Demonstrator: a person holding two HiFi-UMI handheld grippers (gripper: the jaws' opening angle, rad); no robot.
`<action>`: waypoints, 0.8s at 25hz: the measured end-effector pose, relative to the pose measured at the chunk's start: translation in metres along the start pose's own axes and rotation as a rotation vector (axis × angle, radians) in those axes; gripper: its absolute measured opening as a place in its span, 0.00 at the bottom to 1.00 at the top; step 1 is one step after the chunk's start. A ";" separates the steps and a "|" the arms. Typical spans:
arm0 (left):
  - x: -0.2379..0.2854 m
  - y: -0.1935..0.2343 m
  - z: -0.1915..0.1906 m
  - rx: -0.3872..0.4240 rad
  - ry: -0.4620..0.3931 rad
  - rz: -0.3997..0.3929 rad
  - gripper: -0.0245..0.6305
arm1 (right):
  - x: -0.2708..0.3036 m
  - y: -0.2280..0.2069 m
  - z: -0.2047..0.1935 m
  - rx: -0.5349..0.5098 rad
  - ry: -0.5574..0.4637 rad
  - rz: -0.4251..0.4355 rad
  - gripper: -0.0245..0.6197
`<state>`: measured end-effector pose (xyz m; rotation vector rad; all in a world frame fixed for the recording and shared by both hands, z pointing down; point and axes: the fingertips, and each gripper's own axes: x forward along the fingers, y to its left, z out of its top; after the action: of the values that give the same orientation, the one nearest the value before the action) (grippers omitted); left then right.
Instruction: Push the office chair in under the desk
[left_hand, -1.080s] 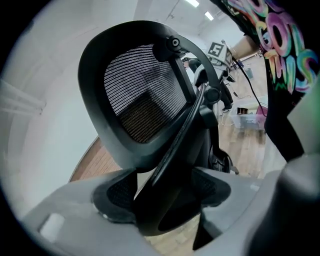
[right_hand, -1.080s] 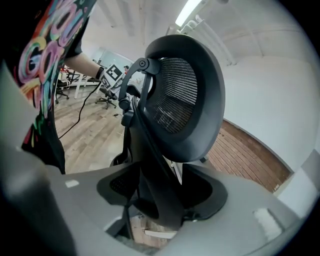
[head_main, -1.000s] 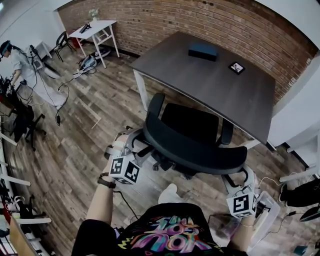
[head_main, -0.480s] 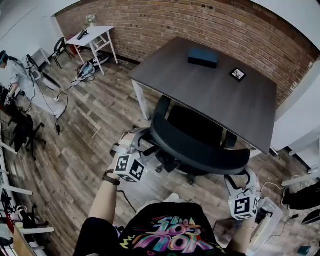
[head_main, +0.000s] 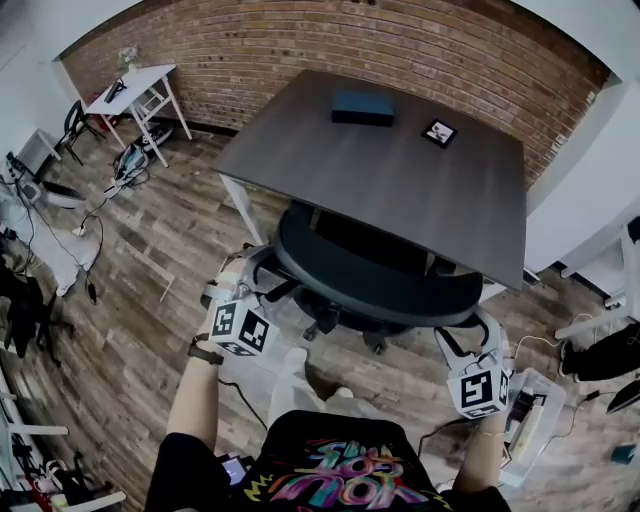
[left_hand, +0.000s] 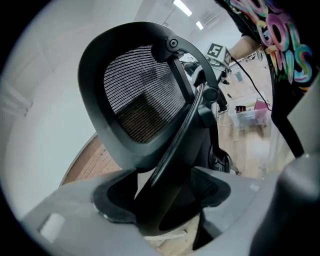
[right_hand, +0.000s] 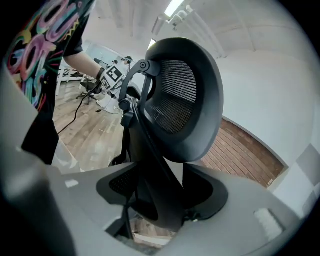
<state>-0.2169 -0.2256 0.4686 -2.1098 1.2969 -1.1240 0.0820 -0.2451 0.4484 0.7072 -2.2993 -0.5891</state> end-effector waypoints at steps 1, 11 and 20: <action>0.007 0.005 -0.002 0.003 -0.007 -0.004 0.54 | 0.005 -0.003 0.000 0.004 0.006 -0.008 0.47; 0.078 0.053 -0.014 0.046 -0.076 -0.068 0.54 | 0.052 -0.037 0.002 0.058 0.067 -0.068 0.47; 0.127 0.089 -0.019 0.077 -0.126 -0.116 0.53 | 0.087 -0.065 -0.001 0.090 0.093 -0.117 0.48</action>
<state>-0.2499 -0.3781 0.4711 -2.1846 1.0692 -1.0507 0.0486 -0.3483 0.4515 0.8983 -2.2200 -0.4975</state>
